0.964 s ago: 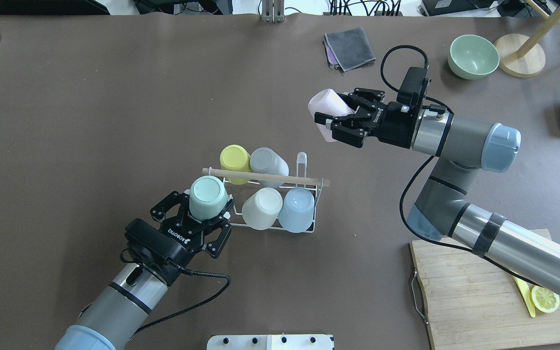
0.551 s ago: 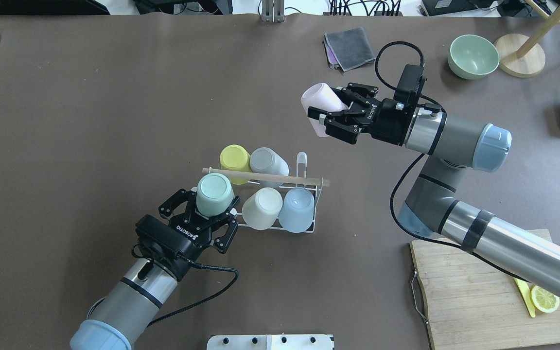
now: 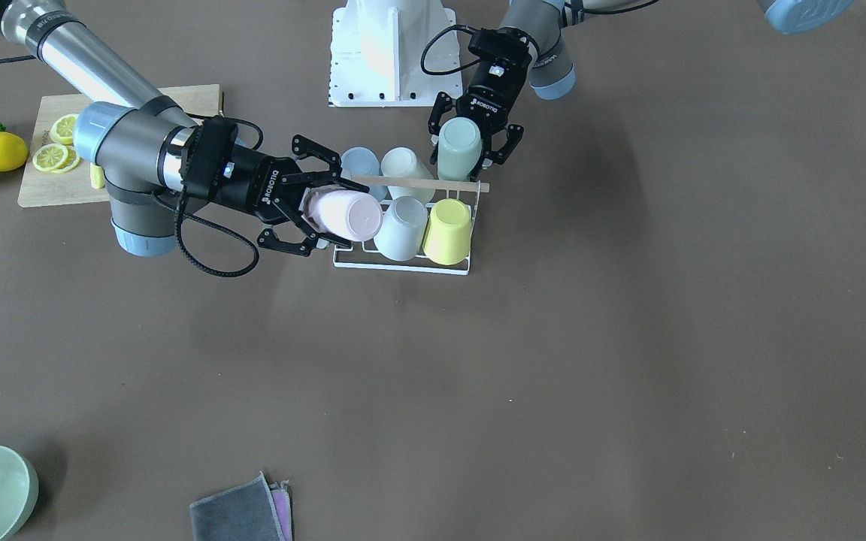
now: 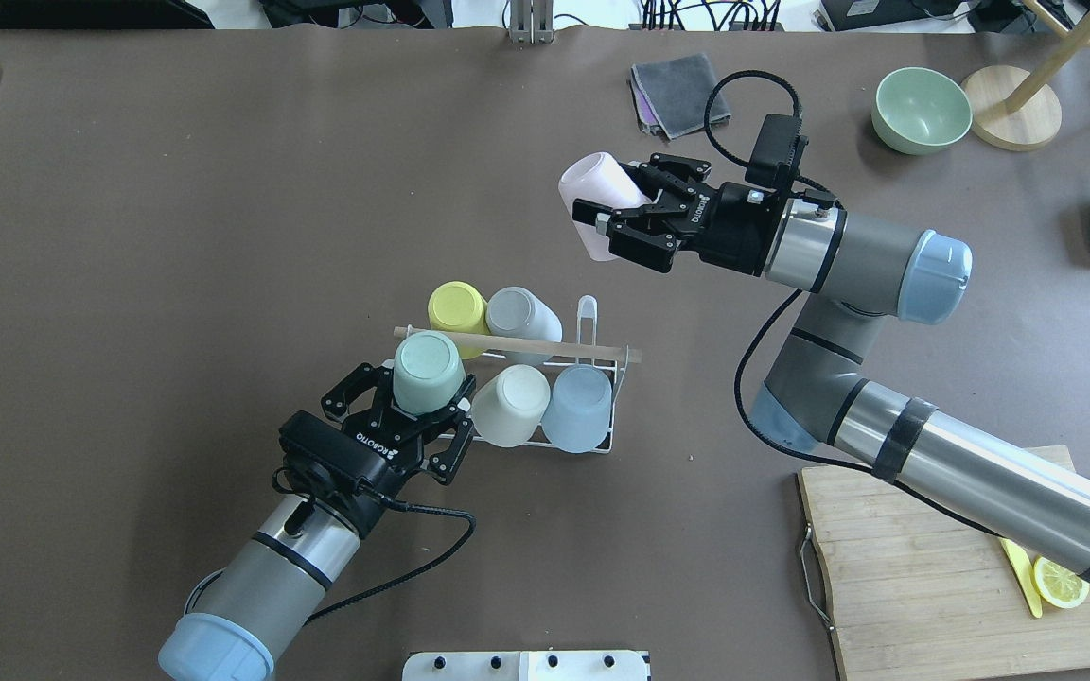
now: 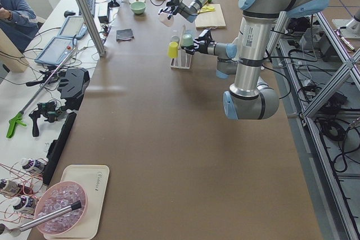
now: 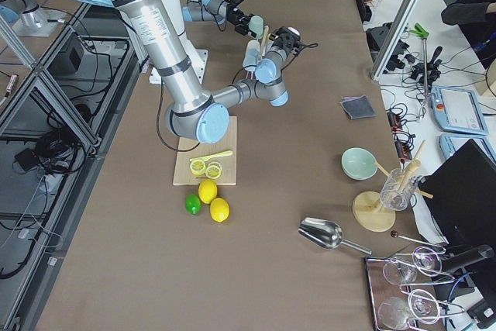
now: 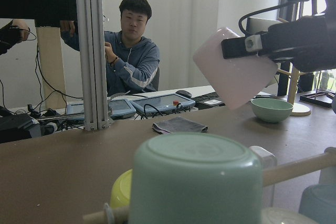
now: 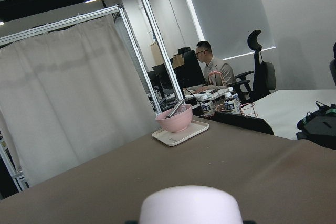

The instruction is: Place cup on cup holder

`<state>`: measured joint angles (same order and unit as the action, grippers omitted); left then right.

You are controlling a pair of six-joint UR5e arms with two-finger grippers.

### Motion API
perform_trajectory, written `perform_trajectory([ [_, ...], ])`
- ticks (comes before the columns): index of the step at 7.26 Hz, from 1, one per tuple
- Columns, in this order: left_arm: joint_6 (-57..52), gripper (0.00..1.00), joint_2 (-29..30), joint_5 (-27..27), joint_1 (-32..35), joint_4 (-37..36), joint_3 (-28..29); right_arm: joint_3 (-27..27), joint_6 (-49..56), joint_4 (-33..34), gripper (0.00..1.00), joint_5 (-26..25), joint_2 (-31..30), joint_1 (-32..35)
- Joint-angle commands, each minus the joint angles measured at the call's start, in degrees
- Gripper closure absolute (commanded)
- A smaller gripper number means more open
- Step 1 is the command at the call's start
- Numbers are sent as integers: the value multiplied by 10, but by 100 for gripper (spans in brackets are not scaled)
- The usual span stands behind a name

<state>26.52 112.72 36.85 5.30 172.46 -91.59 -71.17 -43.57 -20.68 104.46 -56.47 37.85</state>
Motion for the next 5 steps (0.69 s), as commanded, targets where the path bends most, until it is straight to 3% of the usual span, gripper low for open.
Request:
perform_trajectory([
  [1,2,69,0,0,1,1,4,3,1,-22,100,66,1,0],
  [2,9,60,0,1,1,1,4,10,5,-31,100,67,1,-1],
  [3,21,40,0,2,1,1,9,15,7,-31,100,65,5,-1],
  [4,22,11,0,5,1,1,10,30,6,-32,100,61,14,0],
  [5,23,2,0,5,1,2,10,51,6,-38,100,60,27,-1],
])
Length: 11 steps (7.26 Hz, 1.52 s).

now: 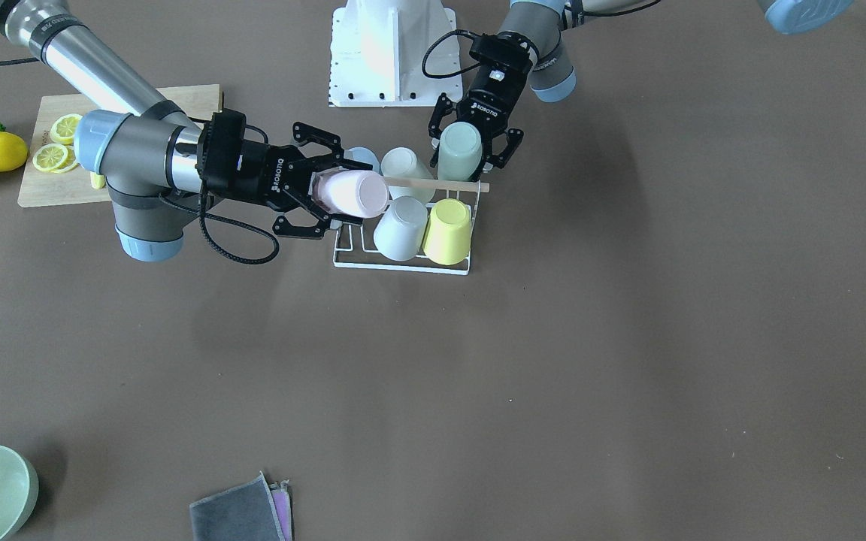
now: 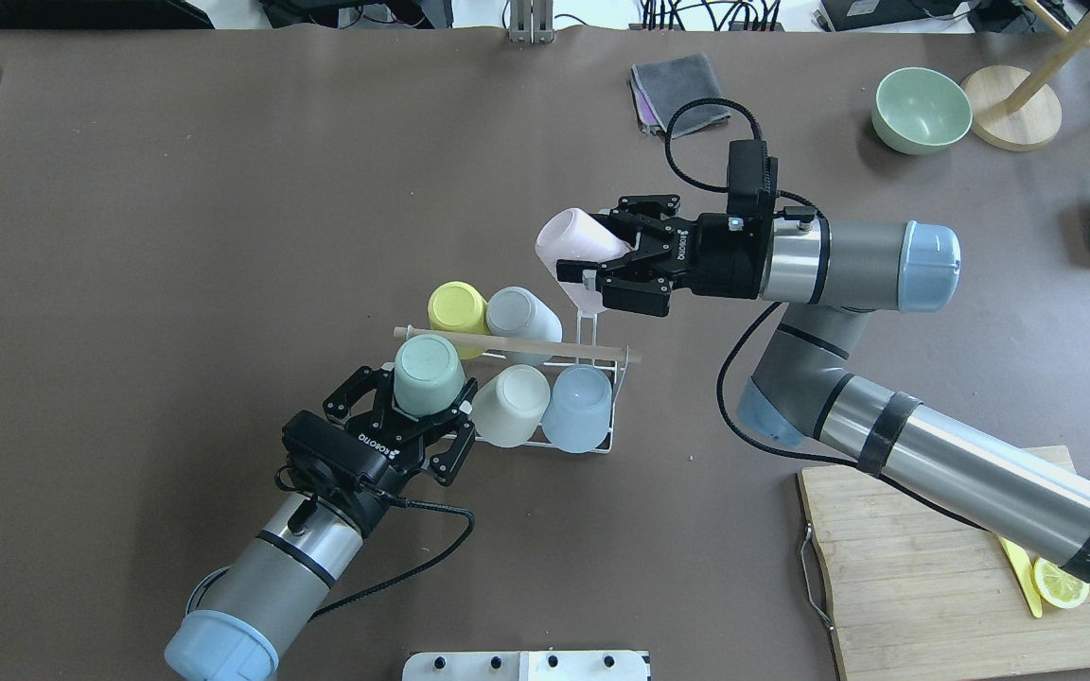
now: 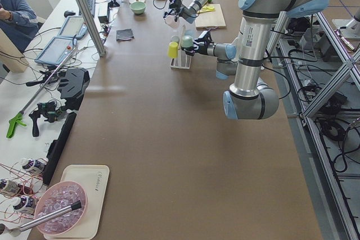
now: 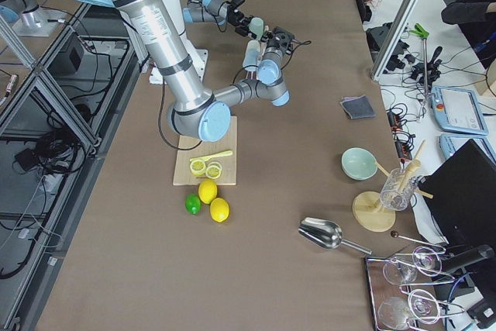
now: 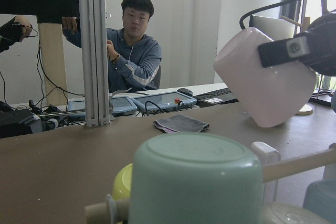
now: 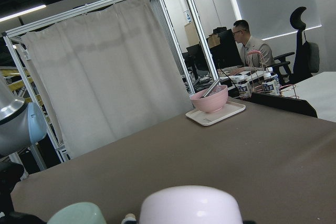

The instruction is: Place cup on cup holder

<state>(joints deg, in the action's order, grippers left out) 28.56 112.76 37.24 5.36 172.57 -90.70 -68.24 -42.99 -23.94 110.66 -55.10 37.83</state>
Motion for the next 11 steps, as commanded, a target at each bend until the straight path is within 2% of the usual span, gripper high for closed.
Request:
perform_trajectory([
  [1,21,2,0,2,0,0,3,39,0,-5,100,-3,23,0],
  [4,26,2,0,2,-1,1,3,52,1,-8,100,-2,27,-8],
  [7,22,2,-10,1,-7,3,-36,52,5,-16,100,-2,24,-20],
  [8,22,2,-28,0,-11,4,-44,52,5,-22,100,-2,20,-21],
  [10,18,2,-85,0,-41,10,-103,52,5,-47,100,-3,11,-26],
  [11,18,2,-136,4,-48,5,-157,53,5,-54,100,-3,9,-27],
])
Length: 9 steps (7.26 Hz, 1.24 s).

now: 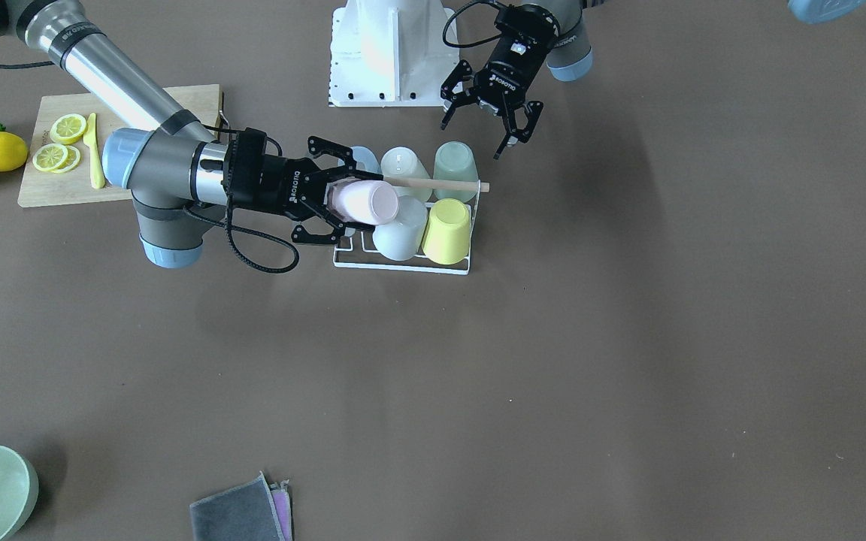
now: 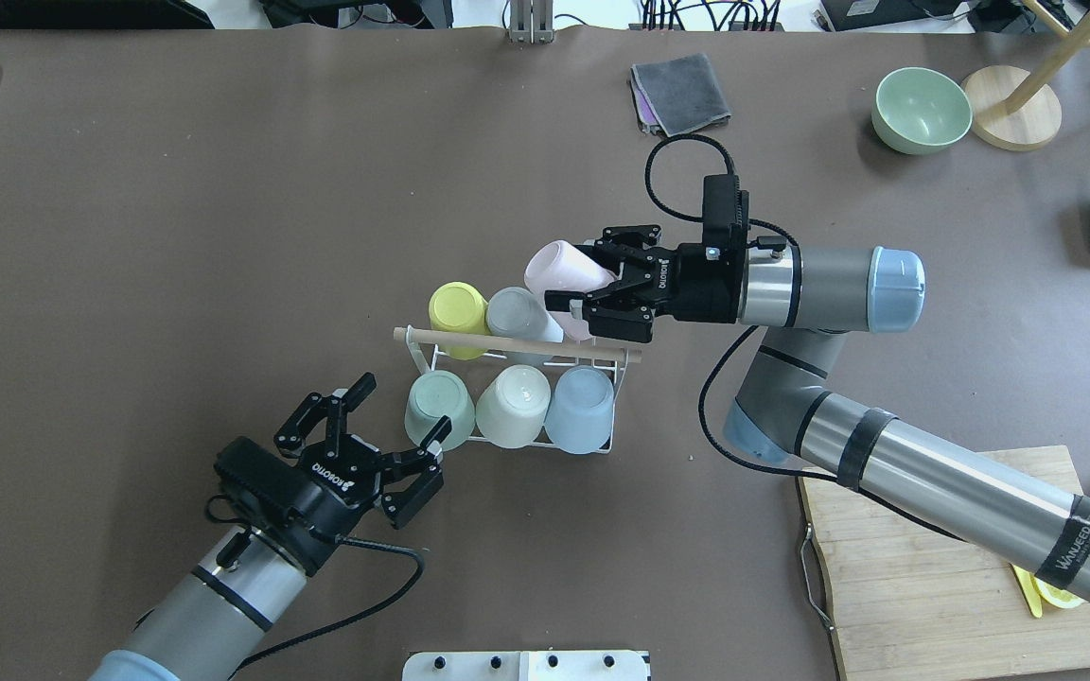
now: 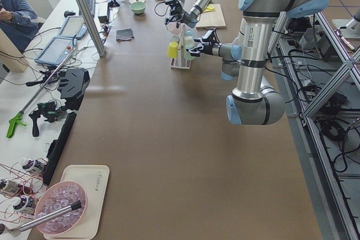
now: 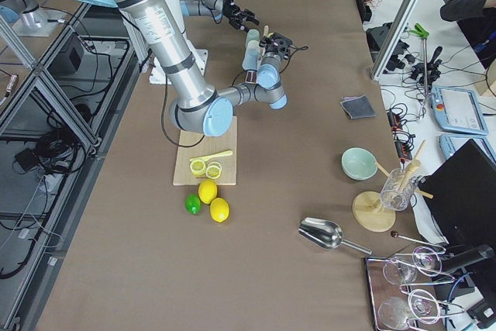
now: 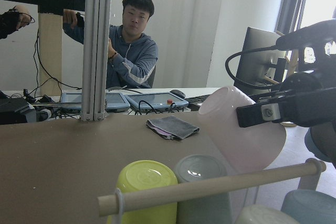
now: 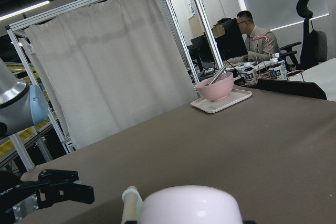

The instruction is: Place cup on cup holder

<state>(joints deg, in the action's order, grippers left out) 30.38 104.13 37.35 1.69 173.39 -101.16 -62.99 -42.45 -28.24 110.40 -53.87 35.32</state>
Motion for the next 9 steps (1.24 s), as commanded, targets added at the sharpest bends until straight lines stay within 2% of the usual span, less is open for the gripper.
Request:
perform_trajectory([
  [1,-7,2,-106,57,-11,-17,-115,0,0,-11,100,1,-6,-2],
  [2,-4,2,-116,120,8,-29,-119,1,0,-12,100,0,-6,-2],
  [3,14,2,-116,171,57,-85,-118,1,0,-12,100,0,-6,-2],
  [7,48,2,-140,562,330,-275,-119,14,1,-19,100,1,-4,-2],
  [9,79,2,-153,788,503,-401,-109,14,-1,-20,100,2,-4,-2],
])
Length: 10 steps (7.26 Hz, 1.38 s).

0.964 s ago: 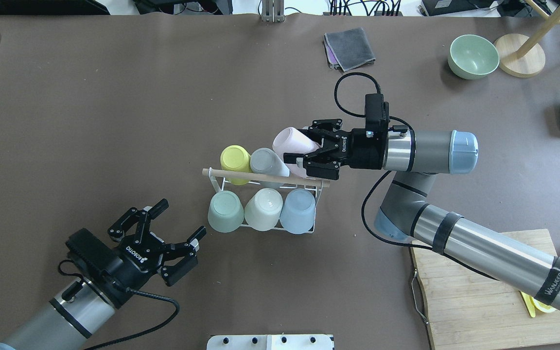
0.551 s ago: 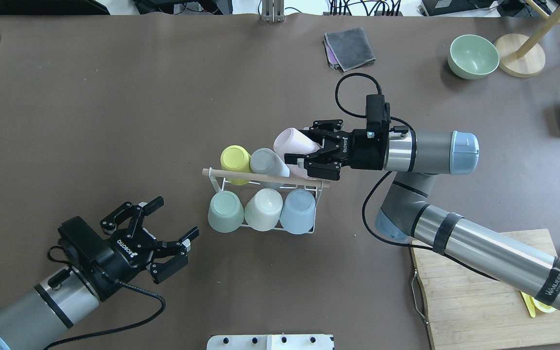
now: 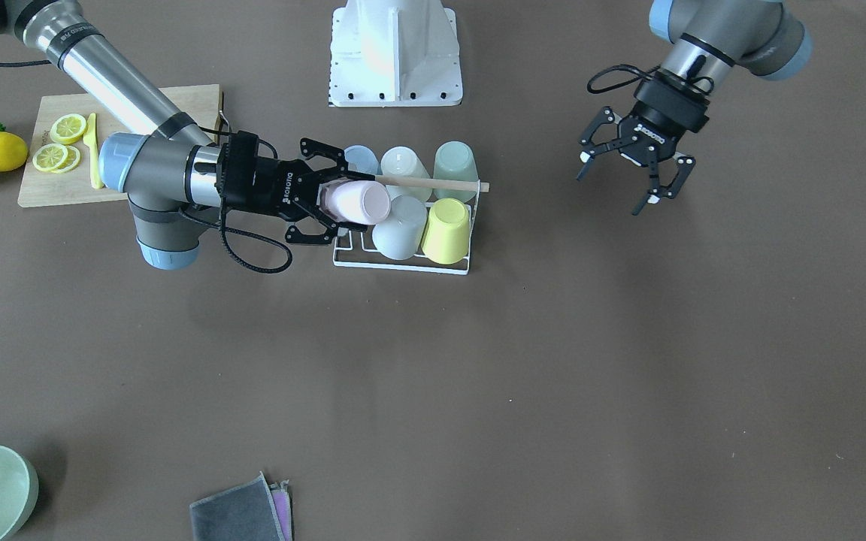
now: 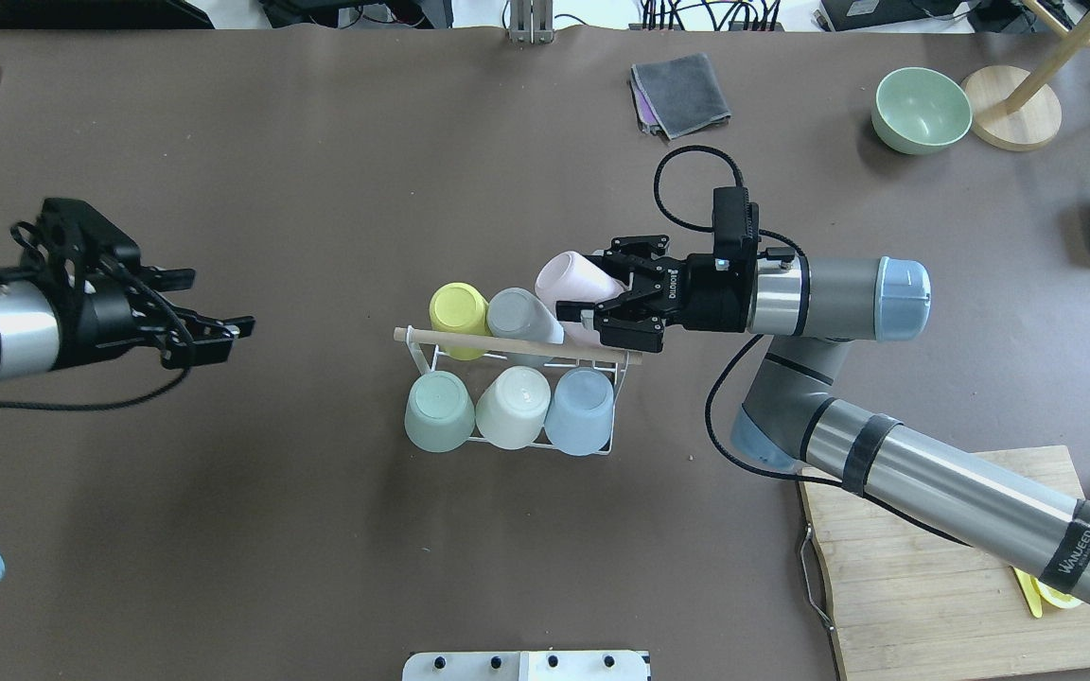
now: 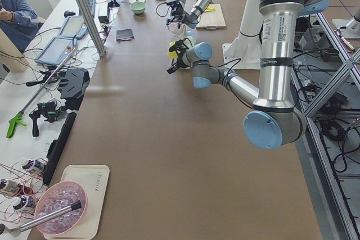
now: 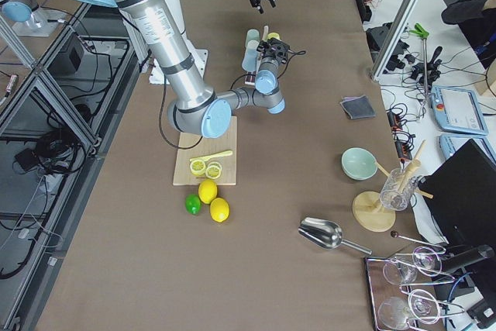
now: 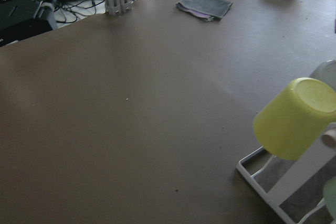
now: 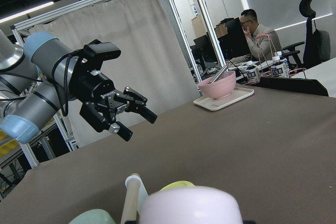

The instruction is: Place cup on cup holder

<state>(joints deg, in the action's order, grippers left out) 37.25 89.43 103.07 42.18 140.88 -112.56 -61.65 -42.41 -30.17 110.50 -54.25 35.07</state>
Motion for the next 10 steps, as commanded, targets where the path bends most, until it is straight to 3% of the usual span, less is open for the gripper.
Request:
perform_trajectory([
  [1,6,2,-22,198,161,-166,6,0,-3,-1,100,1,-1,0],
  [2,3,2,-41,246,246,-248,15,0,-3,-1,100,2,-1,0],
  [3,-13,2,-54,311,322,-310,46,0,-5,-1,87,2,-1,0],
  [4,-126,2,-77,344,378,-422,61,0,-6,-1,39,0,-2,1],
  [5,-289,2,-78,345,435,-572,64,0,-1,-13,0,-6,-2,2],
  [6,-382,2,-78,343,474,-657,67,-1,-2,-16,0,-6,-2,6],
  [7,-428,2,-95,335,498,-668,73,-4,-5,-16,0,-6,-2,13],
  [10,-430,2,-99,337,499,-677,81,-7,-7,-17,0,-5,0,31],
])
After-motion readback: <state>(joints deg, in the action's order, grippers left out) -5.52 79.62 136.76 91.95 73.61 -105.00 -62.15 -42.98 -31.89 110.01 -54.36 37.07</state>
